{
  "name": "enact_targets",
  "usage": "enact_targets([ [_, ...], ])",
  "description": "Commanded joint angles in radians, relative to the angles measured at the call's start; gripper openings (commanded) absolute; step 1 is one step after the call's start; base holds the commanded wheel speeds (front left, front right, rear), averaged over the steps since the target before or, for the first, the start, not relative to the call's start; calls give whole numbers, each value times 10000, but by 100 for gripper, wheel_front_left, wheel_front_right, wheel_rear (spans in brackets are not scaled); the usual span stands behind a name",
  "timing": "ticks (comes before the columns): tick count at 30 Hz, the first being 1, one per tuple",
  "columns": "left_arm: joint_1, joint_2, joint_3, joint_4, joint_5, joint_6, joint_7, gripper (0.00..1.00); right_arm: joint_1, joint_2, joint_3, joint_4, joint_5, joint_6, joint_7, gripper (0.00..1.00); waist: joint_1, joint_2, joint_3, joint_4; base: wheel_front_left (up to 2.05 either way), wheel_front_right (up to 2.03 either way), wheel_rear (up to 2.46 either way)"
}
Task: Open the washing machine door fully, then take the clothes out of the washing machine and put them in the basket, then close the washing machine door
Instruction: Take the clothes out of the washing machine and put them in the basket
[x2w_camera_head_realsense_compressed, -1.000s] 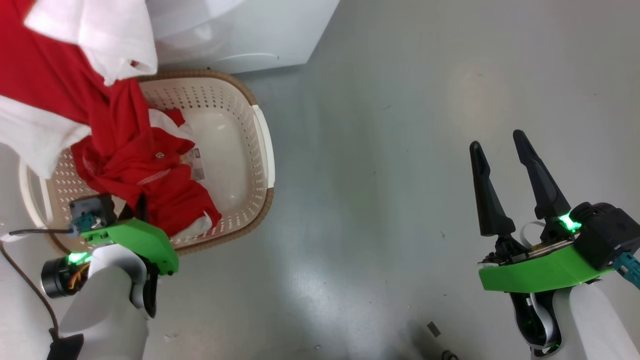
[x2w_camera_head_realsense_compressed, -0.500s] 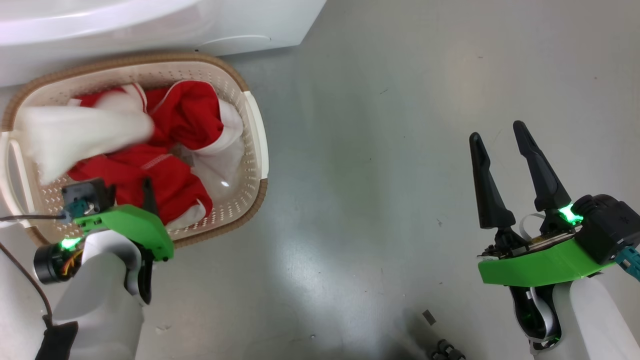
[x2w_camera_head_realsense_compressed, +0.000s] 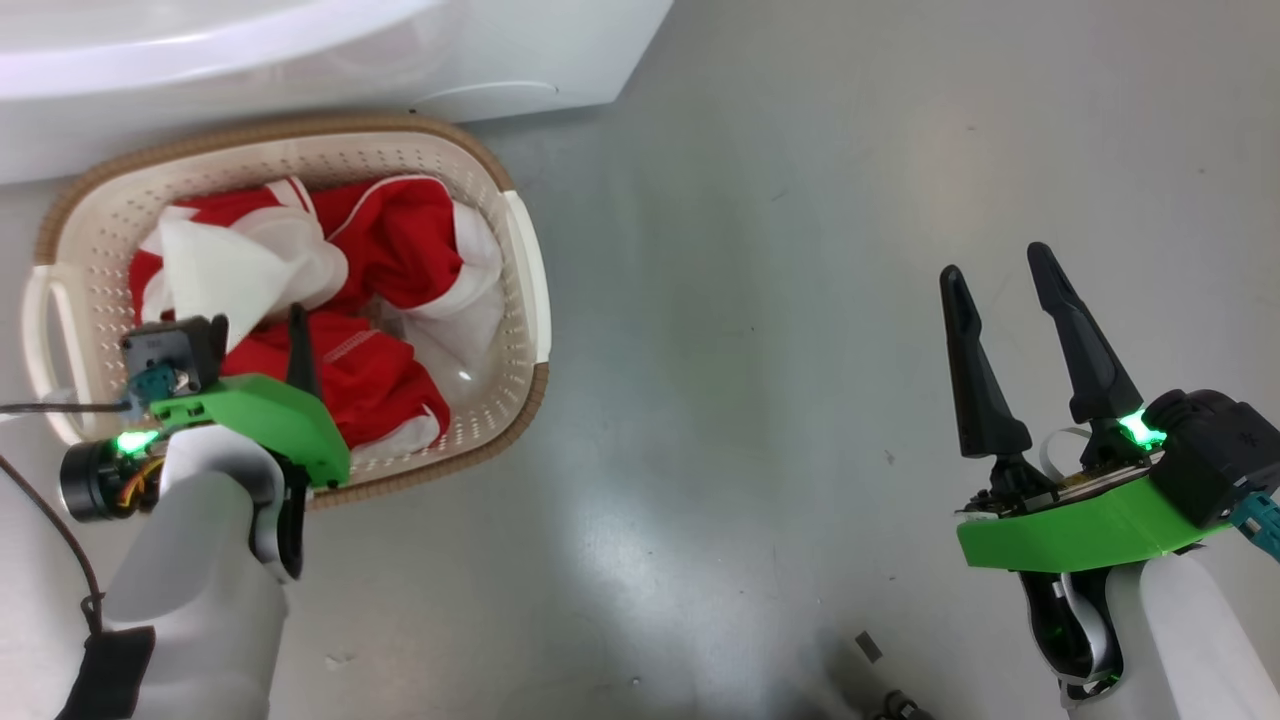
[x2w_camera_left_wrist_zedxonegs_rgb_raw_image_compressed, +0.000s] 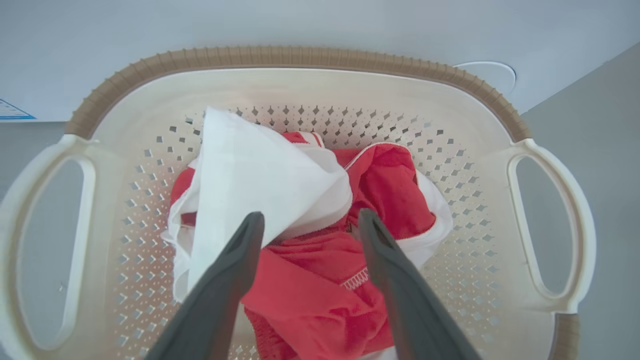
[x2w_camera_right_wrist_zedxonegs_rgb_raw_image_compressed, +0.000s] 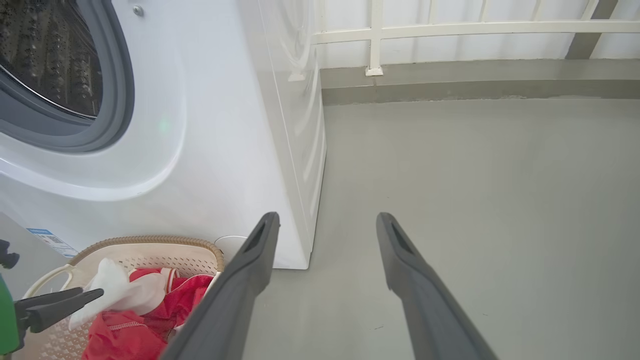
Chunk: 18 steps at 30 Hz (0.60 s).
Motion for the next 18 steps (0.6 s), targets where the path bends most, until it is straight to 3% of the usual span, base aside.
enact_targets([
  [1,370,335,257,-252,113,67,-124,100,15,-102,194,-182,88,62,-63,100,0,-1,-134,109,0,0,0],
  [18,1780,-97,486,-1990,618,-359,-124,100,327,-102,9,-38,-181,62,-63,100,0,-1,-1332,805,0,0,0],
])
